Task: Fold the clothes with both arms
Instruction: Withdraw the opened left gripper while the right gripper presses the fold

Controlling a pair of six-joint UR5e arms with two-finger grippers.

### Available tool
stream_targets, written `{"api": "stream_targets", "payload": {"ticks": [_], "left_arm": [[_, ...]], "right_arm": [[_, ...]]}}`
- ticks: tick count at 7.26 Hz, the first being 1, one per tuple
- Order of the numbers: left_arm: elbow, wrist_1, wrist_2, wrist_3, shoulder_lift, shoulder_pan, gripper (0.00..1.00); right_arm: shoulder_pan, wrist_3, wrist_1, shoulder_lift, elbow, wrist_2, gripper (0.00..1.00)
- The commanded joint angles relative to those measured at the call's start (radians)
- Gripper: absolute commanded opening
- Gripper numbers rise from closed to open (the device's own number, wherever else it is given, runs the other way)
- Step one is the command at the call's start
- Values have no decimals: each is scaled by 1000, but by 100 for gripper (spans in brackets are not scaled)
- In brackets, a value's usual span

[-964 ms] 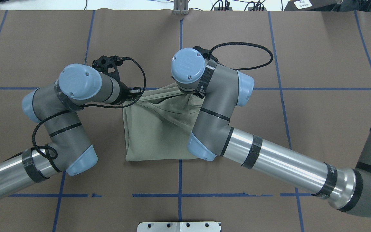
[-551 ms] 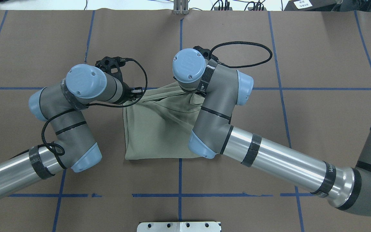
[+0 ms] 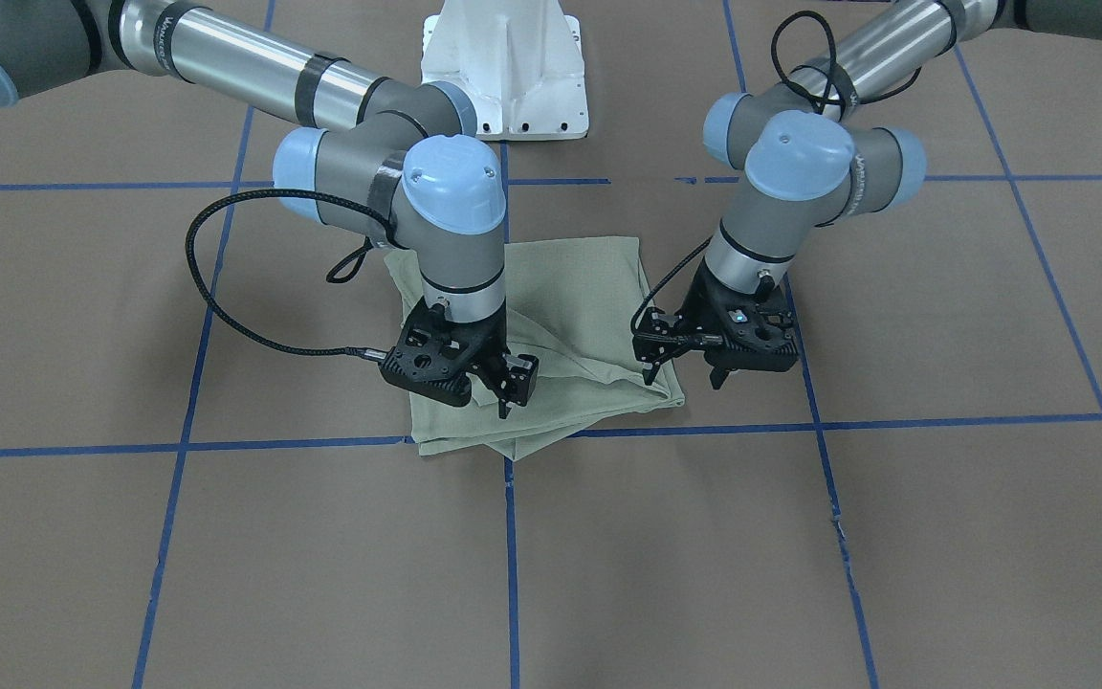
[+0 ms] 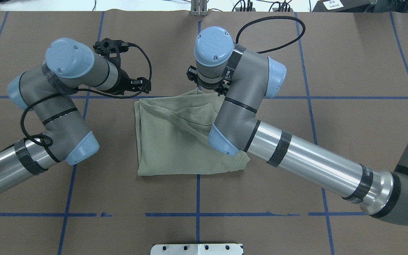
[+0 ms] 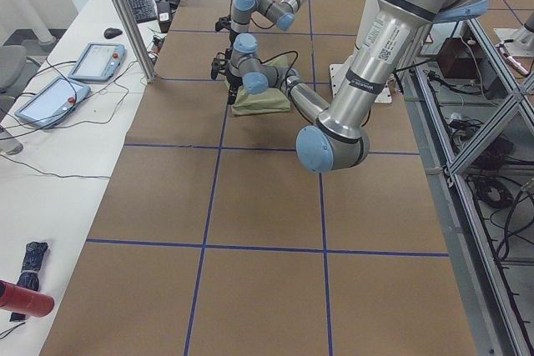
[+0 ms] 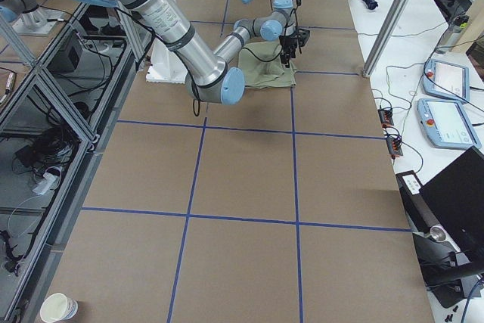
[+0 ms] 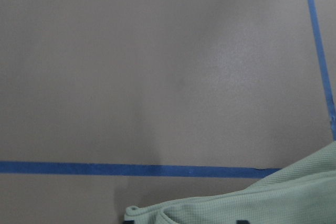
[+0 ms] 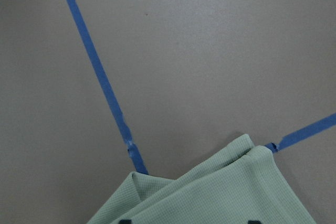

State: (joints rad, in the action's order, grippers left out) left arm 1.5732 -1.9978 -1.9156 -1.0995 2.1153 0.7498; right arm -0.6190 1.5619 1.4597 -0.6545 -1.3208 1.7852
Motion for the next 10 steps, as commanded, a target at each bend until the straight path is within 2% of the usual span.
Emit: {"api": "stream_targets", "payload": {"ticks": [1,2,4,6,10], "left_arm": [[-2,-1,-40,36,-6,25,100],[-1,-1,-40,35,-6,25,100],[-1,-1,-40,33,-8,25,100],[-9,-41,-40,26,-26,23,100],[-6,-47,-39,24,-26,23,100]], "right_arm": [[97,-16,4,-22,1,-112,93],[107,-26,-2,-19,27,-175,86],[107,-60,-4,-11,64,-179,52],[107,-57,2,-4,57,-176,1],[81,-58,5,-5,57,-179,0]]}}
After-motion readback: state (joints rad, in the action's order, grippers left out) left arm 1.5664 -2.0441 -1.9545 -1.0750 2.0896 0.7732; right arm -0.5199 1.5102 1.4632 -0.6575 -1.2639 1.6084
